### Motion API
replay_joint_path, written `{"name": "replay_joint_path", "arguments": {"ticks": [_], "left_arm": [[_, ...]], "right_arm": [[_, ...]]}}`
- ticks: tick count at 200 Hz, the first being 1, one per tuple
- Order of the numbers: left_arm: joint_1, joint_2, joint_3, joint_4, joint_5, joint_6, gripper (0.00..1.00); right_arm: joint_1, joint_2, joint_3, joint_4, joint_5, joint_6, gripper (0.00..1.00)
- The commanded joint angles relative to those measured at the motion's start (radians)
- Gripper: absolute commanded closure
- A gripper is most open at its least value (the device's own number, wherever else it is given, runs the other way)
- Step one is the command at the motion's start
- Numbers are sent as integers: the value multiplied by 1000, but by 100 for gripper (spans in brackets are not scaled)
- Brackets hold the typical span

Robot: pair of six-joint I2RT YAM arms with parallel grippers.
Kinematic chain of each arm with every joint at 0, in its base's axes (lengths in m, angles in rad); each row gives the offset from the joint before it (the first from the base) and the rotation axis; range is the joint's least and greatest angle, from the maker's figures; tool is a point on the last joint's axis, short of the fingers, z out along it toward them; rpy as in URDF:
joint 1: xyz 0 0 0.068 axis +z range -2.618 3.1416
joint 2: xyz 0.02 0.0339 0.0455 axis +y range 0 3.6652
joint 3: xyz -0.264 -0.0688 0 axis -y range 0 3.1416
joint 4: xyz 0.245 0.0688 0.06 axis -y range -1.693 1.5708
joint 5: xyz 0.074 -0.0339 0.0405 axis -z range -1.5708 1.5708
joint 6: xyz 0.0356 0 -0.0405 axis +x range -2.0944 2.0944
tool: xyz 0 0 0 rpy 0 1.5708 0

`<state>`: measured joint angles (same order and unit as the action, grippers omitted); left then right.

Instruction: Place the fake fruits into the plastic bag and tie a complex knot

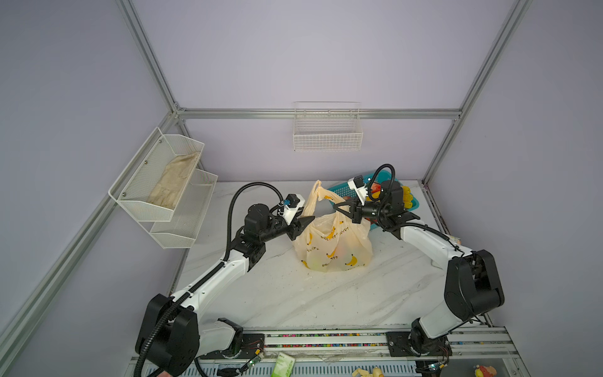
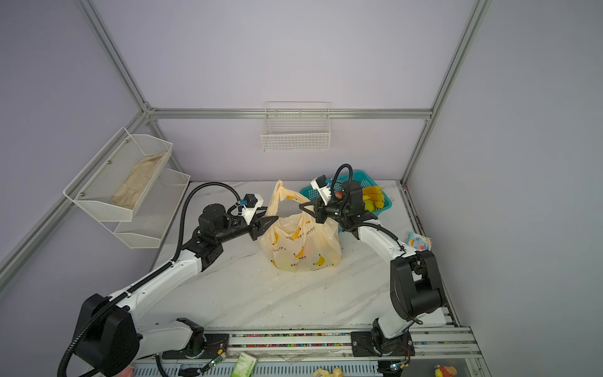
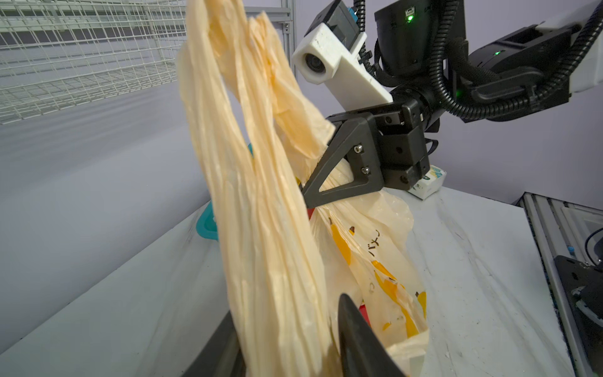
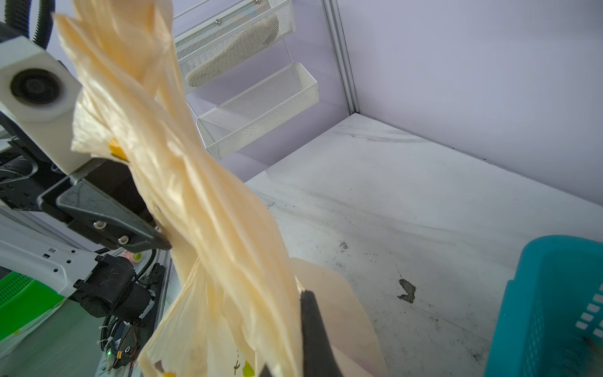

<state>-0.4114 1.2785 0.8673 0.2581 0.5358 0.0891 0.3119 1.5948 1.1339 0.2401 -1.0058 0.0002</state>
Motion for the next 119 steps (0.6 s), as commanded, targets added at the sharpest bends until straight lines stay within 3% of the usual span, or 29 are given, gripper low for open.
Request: {"name": "replay_joint_path", "arguments": {"ticks": [1, 60, 99, 119], "left_arm": [[5, 14, 105, 57, -2, 34, 66], [6, -13, 56, 70, -32, 91, 100], [5, -45, 16, 55, 35, 206, 100], [-2, -44, 13, 52, 76, 261, 100]], "right_arm": [[-12, -32, -11, 33, 2, 9, 100], [-35, -63, -34, 58, 16, 68, 100], [-48, -81, -59, 106, 107, 188, 100], [-39, -70, -55, 70, 113, 154, 100]]}}
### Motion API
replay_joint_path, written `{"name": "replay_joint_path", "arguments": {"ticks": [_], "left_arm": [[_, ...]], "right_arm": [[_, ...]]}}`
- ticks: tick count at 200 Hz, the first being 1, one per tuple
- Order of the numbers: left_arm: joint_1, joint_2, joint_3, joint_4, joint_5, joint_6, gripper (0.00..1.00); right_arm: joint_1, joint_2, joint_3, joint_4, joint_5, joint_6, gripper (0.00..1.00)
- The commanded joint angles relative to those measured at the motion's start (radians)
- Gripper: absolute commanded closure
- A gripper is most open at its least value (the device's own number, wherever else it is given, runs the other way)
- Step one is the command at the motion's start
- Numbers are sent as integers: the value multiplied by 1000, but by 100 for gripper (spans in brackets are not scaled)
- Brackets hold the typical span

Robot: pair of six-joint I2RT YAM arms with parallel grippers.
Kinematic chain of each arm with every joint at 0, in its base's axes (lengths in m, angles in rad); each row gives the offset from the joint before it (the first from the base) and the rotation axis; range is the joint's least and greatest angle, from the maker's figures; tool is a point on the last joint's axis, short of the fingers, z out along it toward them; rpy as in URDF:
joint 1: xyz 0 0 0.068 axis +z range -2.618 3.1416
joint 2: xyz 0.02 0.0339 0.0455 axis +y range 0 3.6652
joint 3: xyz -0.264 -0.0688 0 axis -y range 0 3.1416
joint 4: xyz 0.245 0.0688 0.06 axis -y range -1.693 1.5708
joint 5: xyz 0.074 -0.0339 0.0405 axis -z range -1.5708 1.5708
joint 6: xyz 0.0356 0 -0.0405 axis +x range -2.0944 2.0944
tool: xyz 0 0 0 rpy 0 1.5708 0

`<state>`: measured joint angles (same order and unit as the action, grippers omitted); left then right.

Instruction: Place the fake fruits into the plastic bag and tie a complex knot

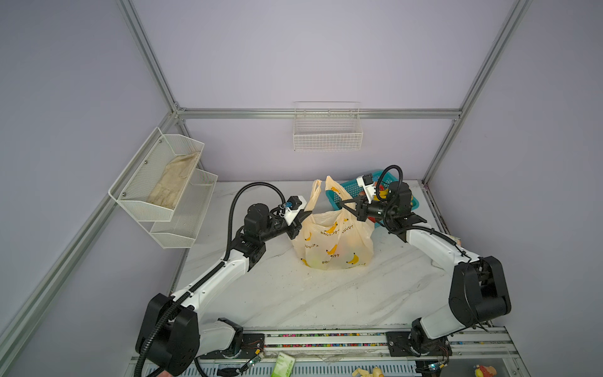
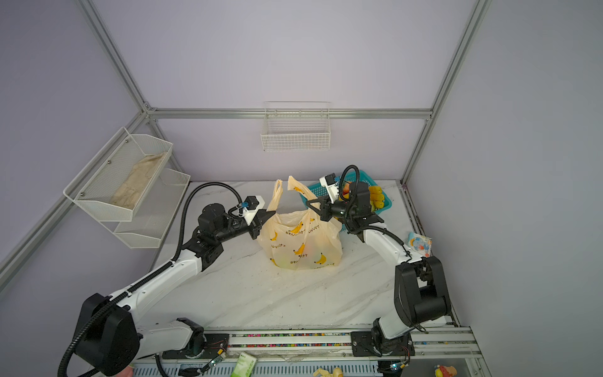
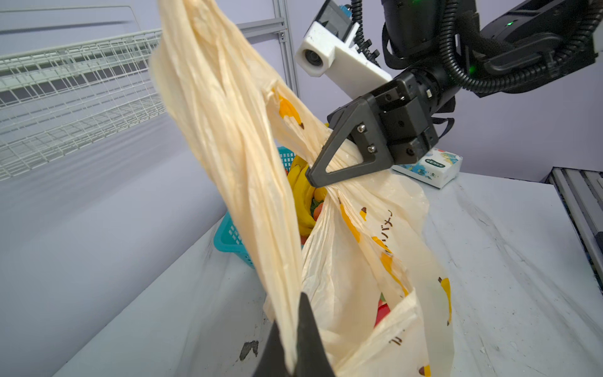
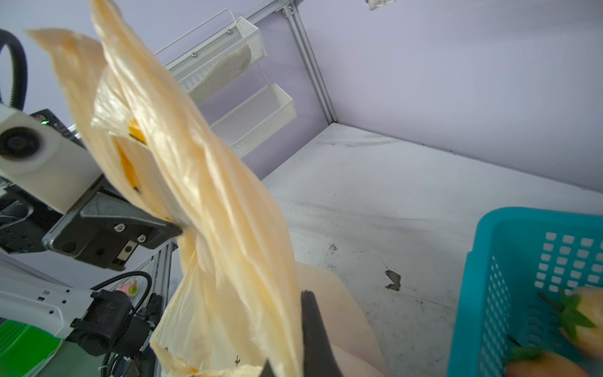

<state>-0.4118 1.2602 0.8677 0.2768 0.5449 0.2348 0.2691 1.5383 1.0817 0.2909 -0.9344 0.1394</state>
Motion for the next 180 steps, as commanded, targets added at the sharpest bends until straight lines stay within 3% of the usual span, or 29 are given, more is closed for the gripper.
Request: {"name": "replay_joint_path", "arguments": {"ticks": [1, 55, 101, 180], "left_arm": [[-1, -25, 13, 32, 67, 118, 100], [-71, 66, 183, -230, 44, 341, 100], [-79, 140, 314, -321, 49, 365, 100], [-78, 234, 440, -437, 34, 422, 100]], "right_arm": [[4, -15, -3, 16, 42, 11, 100], [28, -32, -14, -10, -27, -133, 100], [41, -18, -19, -27, -74, -216, 100], [53, -44, -44, 9, -112, -241, 76]]}}
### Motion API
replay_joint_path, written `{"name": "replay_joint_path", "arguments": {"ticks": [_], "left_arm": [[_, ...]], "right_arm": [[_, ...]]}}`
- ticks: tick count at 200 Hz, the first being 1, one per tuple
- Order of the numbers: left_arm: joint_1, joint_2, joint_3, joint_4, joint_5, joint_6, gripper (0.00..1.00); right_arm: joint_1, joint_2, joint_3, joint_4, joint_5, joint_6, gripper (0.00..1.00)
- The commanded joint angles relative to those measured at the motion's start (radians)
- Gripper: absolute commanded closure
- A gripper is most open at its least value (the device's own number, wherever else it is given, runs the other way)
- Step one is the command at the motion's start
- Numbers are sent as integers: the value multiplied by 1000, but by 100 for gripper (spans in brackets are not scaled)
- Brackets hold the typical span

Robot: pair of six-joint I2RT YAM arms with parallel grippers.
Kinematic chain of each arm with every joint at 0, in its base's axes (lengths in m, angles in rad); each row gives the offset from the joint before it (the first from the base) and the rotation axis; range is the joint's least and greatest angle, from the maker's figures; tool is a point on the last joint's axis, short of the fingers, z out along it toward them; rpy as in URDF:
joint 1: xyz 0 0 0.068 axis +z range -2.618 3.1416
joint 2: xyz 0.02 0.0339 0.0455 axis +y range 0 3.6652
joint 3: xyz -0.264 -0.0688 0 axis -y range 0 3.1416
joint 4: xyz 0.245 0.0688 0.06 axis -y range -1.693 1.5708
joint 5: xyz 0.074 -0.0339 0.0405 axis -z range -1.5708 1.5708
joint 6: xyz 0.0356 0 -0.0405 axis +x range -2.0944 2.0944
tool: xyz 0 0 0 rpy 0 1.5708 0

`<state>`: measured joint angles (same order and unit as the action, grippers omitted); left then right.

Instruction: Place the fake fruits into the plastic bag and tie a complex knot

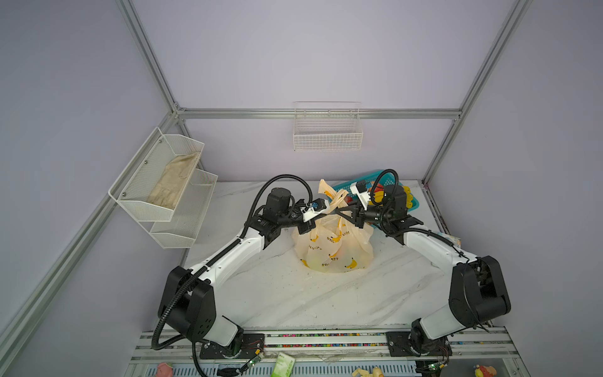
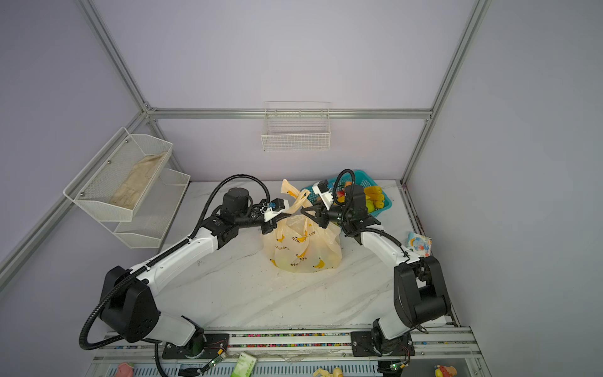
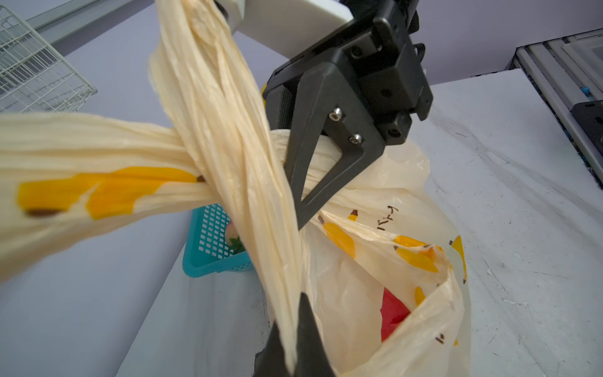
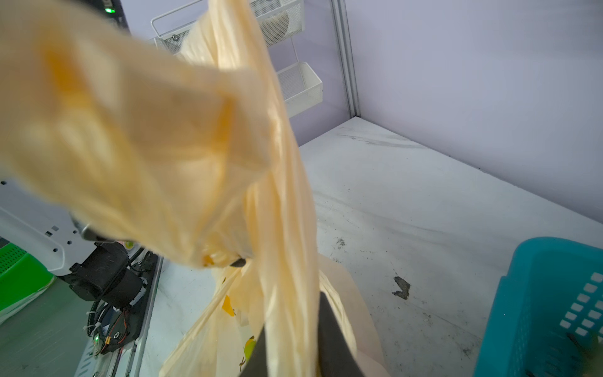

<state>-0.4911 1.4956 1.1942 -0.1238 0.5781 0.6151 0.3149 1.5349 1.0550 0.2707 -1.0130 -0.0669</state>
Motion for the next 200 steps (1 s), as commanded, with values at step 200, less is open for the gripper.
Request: {"name": "replay_joint_path", "arguments": {"ticks": [200], "left_arm": [[-8, 58, 192, -182, 50, 102, 100]], "right_arm": [[38, -30, -24, 176, -64, 23, 42]]}}
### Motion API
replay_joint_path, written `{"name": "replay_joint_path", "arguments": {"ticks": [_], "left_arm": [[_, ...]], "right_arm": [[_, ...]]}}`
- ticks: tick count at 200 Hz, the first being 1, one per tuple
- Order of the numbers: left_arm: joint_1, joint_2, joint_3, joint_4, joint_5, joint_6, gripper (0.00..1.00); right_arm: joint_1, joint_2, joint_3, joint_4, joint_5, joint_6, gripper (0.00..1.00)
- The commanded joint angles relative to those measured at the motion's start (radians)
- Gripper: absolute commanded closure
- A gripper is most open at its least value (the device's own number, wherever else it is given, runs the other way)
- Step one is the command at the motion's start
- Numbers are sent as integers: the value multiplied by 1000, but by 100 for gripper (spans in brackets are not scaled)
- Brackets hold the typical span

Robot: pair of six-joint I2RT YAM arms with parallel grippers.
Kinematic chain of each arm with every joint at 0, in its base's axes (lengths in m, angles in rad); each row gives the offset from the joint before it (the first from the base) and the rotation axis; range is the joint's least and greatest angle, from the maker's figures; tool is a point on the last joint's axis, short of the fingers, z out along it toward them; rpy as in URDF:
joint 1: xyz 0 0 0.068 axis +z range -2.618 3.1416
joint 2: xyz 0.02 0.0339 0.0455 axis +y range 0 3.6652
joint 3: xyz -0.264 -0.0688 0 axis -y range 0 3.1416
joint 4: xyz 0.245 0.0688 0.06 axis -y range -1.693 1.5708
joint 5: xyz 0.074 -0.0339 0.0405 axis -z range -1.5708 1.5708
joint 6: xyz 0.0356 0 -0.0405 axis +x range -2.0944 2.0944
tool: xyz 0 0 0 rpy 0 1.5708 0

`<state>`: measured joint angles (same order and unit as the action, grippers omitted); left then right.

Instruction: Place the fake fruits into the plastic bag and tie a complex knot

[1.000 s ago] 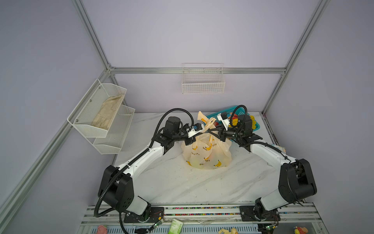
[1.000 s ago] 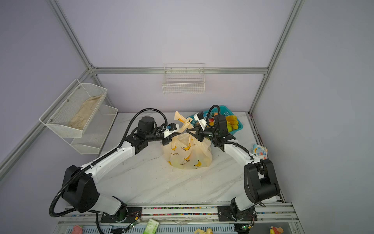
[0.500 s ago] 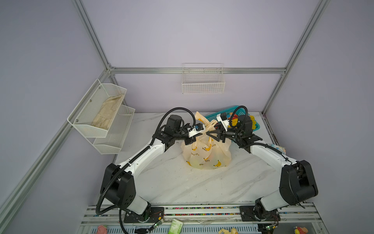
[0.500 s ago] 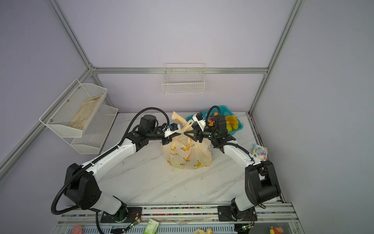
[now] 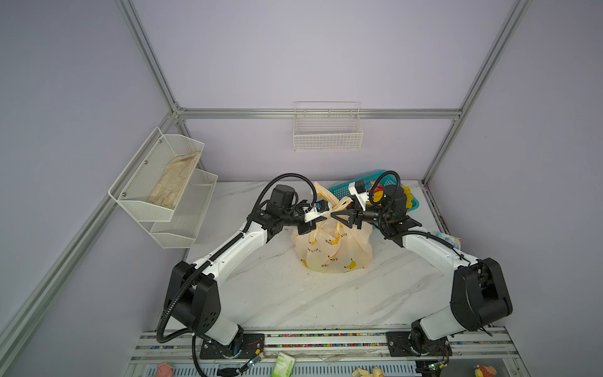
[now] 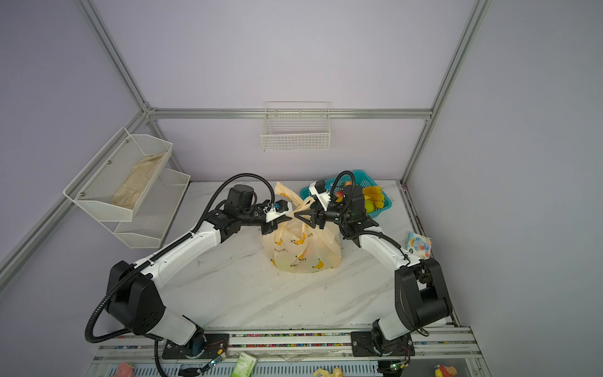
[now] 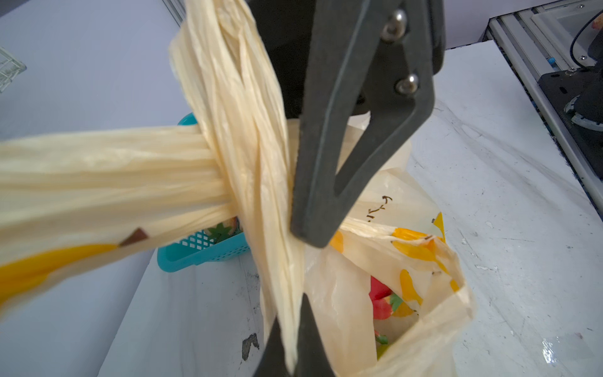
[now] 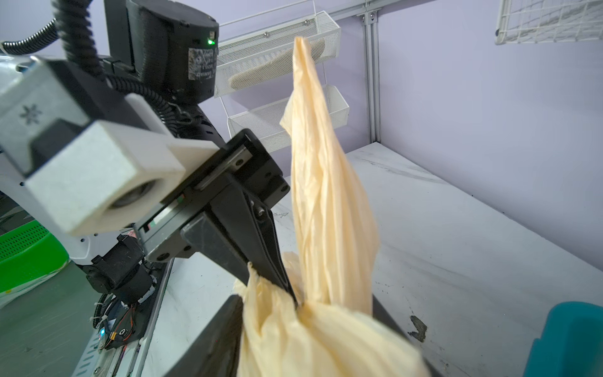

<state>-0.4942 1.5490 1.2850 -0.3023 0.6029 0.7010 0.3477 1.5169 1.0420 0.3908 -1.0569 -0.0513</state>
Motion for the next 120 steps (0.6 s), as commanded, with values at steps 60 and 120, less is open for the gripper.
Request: {"name": "replay_joint_path", "arguments": {"ticks": [60, 120], "left_arm": [[-9, 11, 108, -3, 30, 6, 100], [-9, 5, 103, 0, -1, -3, 100]], "right_arm": [[4, 0, -14, 33, -14, -11, 47], [4, -2, -8, -1, -2, -36, 78]]}}
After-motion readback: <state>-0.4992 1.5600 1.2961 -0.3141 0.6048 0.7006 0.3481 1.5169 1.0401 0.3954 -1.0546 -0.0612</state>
